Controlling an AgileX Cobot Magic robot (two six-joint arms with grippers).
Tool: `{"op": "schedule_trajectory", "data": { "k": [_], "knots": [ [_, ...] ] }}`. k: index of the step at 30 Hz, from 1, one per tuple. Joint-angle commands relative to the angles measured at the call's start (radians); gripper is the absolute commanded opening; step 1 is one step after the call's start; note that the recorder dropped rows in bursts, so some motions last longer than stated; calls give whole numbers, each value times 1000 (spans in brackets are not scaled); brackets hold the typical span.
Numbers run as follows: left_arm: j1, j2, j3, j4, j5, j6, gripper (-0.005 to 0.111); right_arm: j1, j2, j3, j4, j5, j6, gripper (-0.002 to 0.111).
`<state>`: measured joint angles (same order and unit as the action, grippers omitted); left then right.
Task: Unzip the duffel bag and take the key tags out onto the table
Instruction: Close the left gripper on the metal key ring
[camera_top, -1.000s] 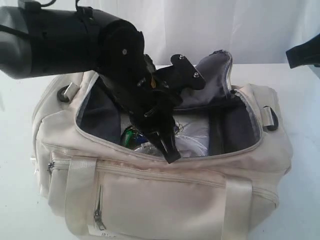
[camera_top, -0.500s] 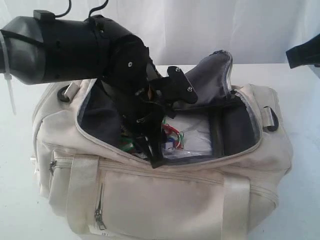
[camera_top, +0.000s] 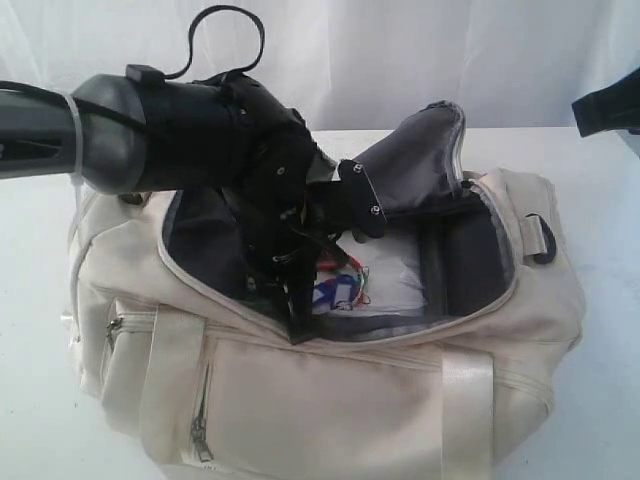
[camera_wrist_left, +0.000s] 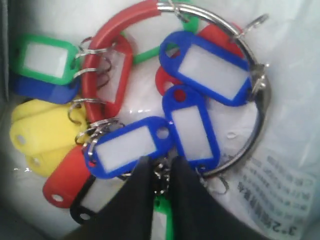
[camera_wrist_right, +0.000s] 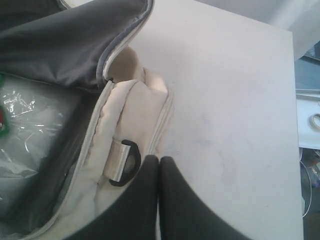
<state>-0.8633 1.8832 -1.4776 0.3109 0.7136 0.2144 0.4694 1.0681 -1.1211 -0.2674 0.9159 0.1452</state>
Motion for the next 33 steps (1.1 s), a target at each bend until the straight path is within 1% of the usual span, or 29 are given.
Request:
{"op": "schedule_trajectory", "data": {
  "k": [1, 6, 12, 28, 30, 33],
  "knots": [
    [4, -18, -1, 17, 20, -18, 0, 1, -7, 6, -5, 1, -11, 0],
    [4, -101, -1, 48, 12, -37, 0, 1, -7, 6, -5, 1, -11, 0],
    [4, -197, -1, 50, -18, -40, 0, 1, -7, 6, -5, 1, -11, 0],
    [4, -219, -1, 62, -40, -58, 0, 1, -7, 6, -5, 1, -11, 0],
    [4, -219, -1, 63, -46, -6, 0, 1, -7, 6, -5, 1, -11, 0],
    [4, -219, -1, 63, -42, 147, 0, 1, -7, 6, -5, 1, -11, 0]
  ]
}}
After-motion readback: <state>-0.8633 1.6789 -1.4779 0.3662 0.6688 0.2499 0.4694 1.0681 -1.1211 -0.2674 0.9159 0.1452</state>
